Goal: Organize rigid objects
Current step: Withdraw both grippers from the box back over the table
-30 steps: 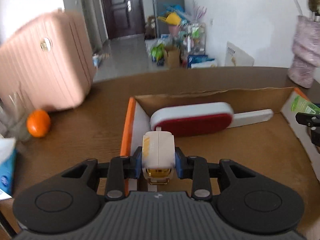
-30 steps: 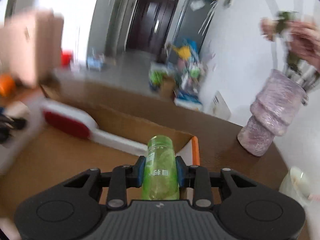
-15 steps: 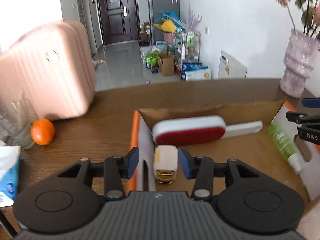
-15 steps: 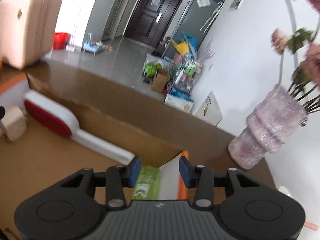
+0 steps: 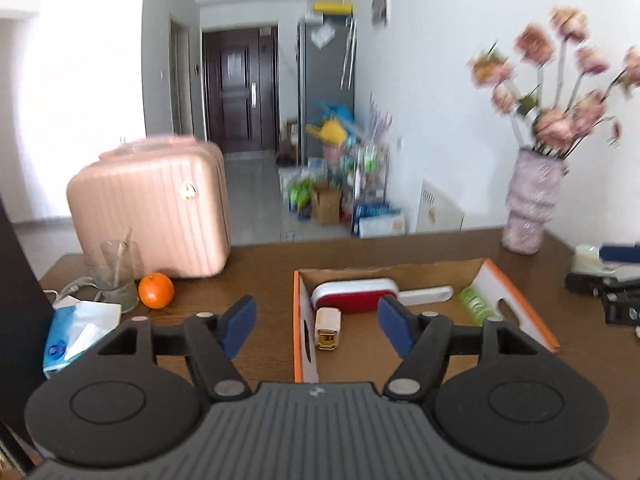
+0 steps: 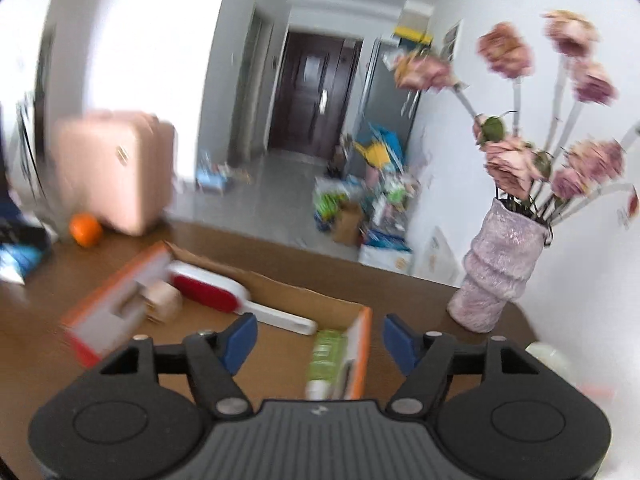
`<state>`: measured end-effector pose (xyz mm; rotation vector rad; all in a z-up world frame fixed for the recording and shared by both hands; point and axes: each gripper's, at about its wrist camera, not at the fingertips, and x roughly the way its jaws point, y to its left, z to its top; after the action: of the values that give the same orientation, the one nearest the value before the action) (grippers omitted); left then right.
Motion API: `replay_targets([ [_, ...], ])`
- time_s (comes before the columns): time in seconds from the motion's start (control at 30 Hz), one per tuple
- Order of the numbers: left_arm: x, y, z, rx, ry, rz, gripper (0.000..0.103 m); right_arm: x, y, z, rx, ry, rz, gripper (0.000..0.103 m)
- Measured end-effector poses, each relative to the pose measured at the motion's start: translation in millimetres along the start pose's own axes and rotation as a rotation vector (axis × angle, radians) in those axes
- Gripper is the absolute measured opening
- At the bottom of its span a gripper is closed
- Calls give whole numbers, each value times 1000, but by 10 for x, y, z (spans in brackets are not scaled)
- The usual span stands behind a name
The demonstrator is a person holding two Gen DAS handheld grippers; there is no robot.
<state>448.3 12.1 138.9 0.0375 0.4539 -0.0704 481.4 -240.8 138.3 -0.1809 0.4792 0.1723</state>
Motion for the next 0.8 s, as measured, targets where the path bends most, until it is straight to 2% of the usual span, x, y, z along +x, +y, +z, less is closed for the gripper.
replay_targets([
  [0.13,-545,-87,-347,32,-102,-18,76,-682,108,-443,109,-108,59,73],
  [0.27,-1011,-136,-790,5,-145,-24,78,-1231,228,-847,155,-184,80,78],
  [0.37,-1375,-155,-1121,-4,-206,-6,85,-1541,317,-1141,179,-212,100,81],
  [0.43,-1601,-194,-1356,19,-231,43,87,-1698,381,-1338,186,-212,107,84],
  [0.53,-1902,-215,-1665,32,-223,57,91,-1932,525,-1648,156,-212,105,86],
  [0.6,-2123,-230,-1881,39,-216,50,99,-2083,621,-1838,143,-194,105,87],
  [0.73,-2412,-324,-2279,75,-199,69,101,-2422,756,-2201,161,-193,137,92],
  [0.8,-2562,-334,-2441,62,-188,56,101,-2577,797,-2386,168,-179,143,92],
])
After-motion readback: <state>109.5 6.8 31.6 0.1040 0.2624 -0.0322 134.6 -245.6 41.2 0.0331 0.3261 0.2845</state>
